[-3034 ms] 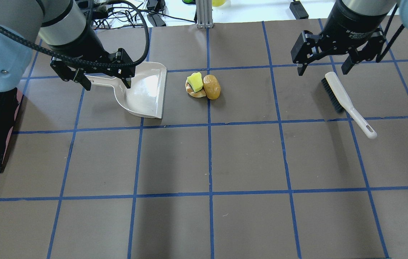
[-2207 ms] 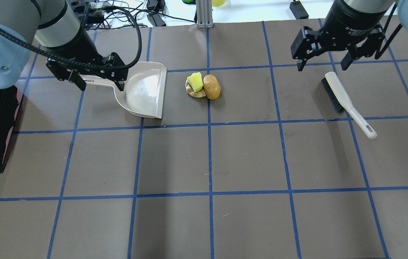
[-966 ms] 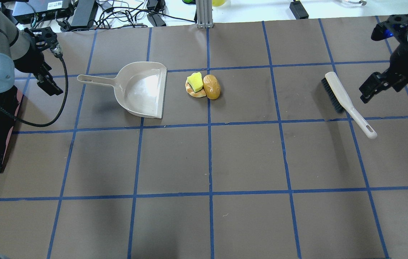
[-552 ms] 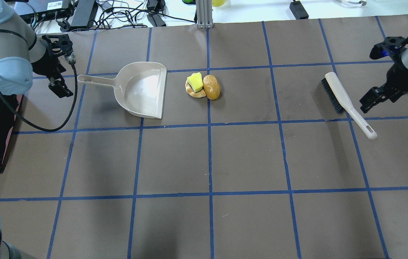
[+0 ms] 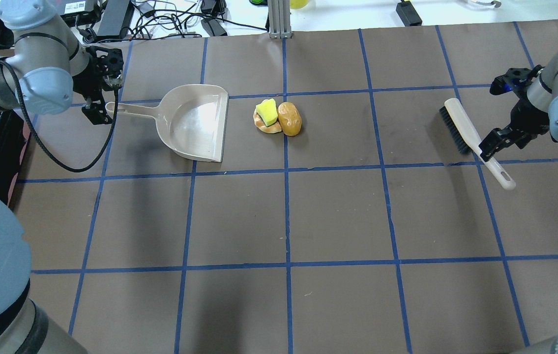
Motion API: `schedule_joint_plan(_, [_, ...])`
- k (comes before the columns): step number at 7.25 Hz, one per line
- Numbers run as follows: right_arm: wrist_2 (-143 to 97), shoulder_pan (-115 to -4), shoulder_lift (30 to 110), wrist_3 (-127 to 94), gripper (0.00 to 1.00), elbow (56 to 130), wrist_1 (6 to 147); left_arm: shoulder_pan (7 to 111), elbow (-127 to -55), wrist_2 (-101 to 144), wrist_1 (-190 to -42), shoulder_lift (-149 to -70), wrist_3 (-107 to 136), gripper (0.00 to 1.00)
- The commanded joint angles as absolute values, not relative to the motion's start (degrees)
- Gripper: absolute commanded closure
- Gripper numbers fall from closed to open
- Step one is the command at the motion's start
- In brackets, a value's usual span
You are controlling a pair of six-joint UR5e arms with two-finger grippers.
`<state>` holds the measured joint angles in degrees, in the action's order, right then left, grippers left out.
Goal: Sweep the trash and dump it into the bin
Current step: 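Close the left gripper on the dustpan handle while the right gripper grasps the brush handle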
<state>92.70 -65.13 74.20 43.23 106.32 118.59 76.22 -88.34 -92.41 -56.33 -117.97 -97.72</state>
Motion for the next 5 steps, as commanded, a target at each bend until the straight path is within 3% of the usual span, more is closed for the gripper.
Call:
schedule_joint_plan(1, [92.99,-65.13,73.04,41.85,0.0,106.96,118.66,76.99,-87.19,-91.85,-56.16,-121.19,-97.83,0.05])
schedule_joint_plan(3, [92.99,-65.13,72.86,40.87,0.0,109.15,118.65,77.26,-86.92,-92.46,-56.34,-121.9,-97.73,0.06])
schedule_joint_plan(4, [92.99,-65.13,72.69,40.61,0.0,109.16,118.74,77.26,-86.92,-92.29,-56.34,-121.99,-97.91,0.13])
schedule_joint_plan(5, [92.99,-65.13,72.69,40.26,0.13,109.07,118.83,77.26,-87.01,-92.2,-56.42,-122.25,-98.08,0.33])
